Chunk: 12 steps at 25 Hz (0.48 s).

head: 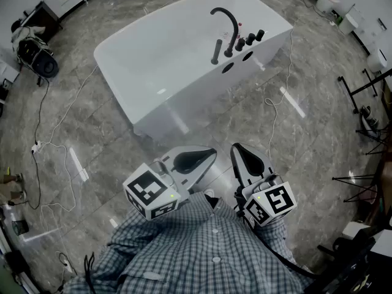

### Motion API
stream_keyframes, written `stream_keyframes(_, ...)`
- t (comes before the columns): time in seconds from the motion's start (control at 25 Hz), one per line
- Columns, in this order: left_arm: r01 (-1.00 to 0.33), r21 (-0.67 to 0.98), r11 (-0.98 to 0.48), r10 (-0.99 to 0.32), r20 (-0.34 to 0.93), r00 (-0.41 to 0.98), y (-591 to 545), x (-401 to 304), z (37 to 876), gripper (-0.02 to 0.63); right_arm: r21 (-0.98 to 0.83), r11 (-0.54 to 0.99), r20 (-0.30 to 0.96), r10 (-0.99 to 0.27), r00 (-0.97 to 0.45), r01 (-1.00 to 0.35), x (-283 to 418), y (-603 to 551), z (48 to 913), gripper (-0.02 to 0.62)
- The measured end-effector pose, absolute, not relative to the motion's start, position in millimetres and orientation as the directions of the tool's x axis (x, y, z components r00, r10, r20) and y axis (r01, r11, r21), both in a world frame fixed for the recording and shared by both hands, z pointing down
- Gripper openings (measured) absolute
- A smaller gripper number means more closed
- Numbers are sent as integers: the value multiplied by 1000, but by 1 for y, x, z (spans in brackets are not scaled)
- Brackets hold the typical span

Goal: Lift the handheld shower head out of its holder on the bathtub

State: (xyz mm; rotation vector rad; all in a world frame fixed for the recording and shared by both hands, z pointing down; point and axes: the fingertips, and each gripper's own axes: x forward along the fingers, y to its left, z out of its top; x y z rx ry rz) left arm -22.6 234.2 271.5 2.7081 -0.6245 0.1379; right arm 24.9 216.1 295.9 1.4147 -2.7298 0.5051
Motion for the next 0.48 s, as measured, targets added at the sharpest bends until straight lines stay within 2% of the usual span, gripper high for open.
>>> stream_keyframes(0.48, -451, 317, -834, -414, 180, 892, 229, -30, 271, 9, -267, 527, 178, -795, -579, -807, 24, 216, 297, 20)
